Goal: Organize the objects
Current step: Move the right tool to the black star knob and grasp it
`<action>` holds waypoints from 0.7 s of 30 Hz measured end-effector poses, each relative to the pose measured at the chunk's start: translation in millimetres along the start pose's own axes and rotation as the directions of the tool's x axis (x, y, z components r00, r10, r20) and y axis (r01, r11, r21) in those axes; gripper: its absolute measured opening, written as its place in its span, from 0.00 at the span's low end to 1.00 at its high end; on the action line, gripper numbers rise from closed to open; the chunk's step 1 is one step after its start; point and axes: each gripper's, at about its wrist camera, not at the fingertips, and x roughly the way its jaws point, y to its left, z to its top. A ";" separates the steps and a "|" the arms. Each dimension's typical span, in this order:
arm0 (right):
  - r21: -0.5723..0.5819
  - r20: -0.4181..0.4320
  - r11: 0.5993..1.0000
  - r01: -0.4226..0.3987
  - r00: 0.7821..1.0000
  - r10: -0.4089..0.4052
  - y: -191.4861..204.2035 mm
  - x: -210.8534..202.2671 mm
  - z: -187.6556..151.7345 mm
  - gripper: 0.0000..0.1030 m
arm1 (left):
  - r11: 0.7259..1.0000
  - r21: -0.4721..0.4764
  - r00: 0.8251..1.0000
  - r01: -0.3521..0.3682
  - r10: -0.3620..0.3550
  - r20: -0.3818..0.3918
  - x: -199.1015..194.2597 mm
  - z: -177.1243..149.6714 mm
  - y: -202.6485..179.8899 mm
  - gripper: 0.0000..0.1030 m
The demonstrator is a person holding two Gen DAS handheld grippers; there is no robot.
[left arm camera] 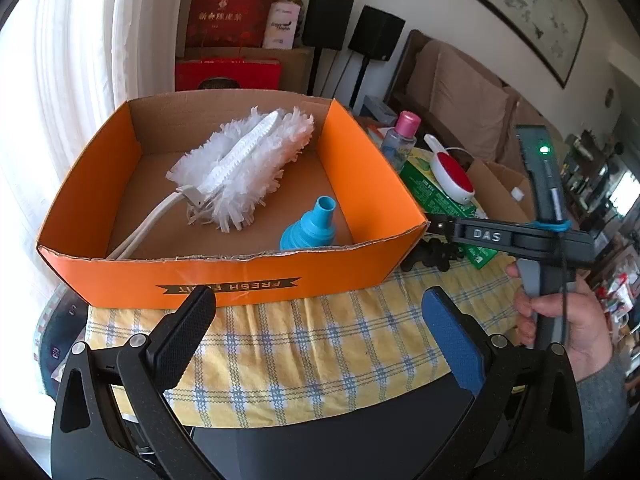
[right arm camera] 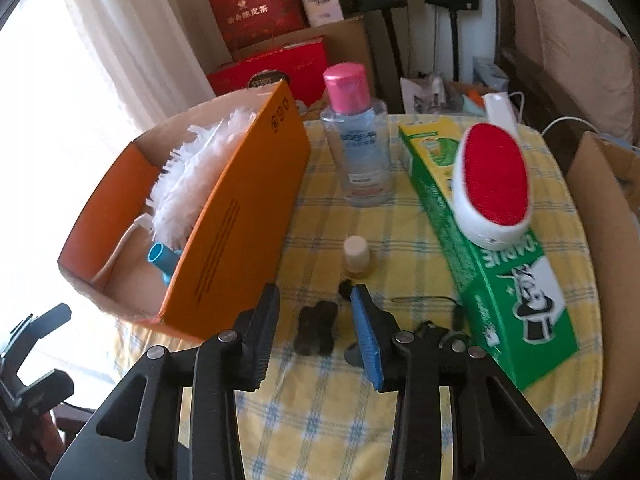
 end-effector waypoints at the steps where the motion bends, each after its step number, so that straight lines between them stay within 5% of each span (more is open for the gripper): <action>1: -0.004 -0.006 1.000 0.001 1.000 -0.001 -0.4 3.8 0.6 0.37 | 1.000 0.000 1.000 0.001 -0.001 -0.001 0.2 0.1 -0.1 1.00; 21: -0.150 -0.073 0.987 0.056 0.995 -0.067 17.7 34.1 -21.7 0.33 | 1.000 -0.006 1.000 0.011 -0.011 -0.009 5.3 0.2 -2.1 1.00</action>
